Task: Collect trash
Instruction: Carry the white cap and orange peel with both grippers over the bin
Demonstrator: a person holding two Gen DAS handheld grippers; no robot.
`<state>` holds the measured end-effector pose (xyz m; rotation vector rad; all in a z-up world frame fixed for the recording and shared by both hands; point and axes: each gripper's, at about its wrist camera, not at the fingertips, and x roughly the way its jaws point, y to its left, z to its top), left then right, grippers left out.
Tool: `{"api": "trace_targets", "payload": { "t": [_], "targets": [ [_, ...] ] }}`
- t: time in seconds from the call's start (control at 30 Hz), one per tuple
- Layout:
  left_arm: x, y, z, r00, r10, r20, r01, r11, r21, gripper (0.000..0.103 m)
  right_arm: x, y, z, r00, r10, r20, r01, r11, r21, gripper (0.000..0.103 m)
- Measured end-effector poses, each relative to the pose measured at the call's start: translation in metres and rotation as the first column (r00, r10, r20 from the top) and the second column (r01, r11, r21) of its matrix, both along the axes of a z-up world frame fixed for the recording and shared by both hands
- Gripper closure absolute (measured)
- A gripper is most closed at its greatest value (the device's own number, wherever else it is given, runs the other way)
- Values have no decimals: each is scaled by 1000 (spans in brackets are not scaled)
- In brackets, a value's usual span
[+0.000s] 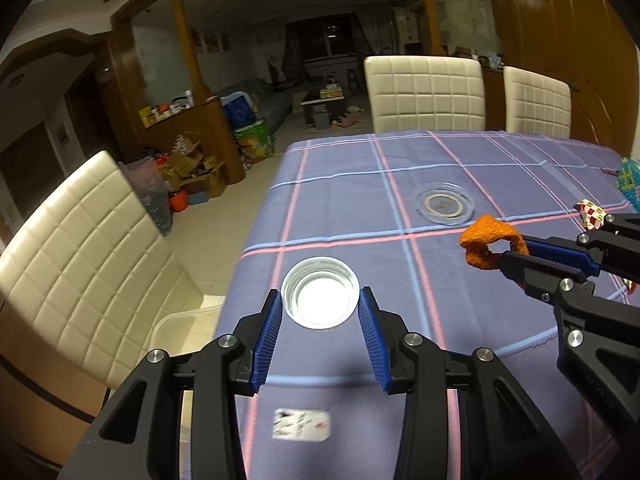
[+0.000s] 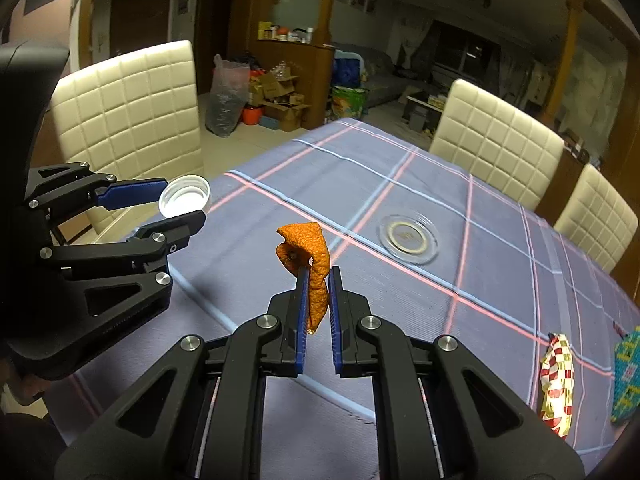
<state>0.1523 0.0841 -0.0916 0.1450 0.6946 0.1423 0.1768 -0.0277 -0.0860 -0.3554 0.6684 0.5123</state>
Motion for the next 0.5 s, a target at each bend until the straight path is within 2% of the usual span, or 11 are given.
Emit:
{"api": "trace_targets", "payload": {
  "t": [0.5],
  "targets": [
    [-41,73,15,989,135,59,-135,991,-3,64,-36,80,19,987,146,61,-143,989,-46,93]
  ]
}}
